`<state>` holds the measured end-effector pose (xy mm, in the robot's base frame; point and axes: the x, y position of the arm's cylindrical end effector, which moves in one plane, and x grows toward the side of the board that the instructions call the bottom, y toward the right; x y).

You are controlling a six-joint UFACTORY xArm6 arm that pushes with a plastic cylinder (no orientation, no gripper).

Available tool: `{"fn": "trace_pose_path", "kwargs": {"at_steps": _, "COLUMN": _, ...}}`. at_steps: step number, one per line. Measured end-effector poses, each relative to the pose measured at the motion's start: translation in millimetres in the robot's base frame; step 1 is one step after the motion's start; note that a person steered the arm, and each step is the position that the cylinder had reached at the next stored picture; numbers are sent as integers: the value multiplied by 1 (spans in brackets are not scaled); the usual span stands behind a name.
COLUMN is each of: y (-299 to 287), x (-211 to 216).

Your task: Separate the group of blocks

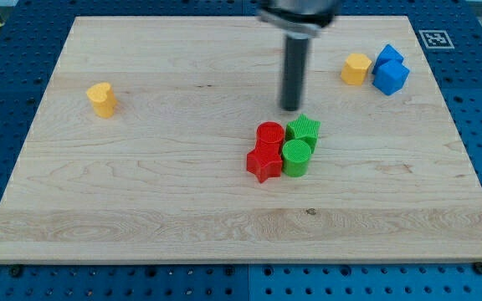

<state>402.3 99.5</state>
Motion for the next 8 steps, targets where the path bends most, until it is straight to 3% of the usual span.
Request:
{"fn": "trace_pose_path", "kwargs": {"at_steps": 1, "y": 82, "x": 1}}
{"fn": "trace_pose_path", "kwargs": {"at_steps": 3, "y": 102, "x": 10}}
{"fn": "trace_pose_path", "kwargs": {"at_steps": 5, "y": 175, "x": 19}}
{"fn": "trace_pose_path", "kwargs": {"at_steps": 6, "y": 181, "x": -28}}
{"fn": "trace_pose_path", "kwargs": {"at_steps": 8, "y": 175, "x": -73}}
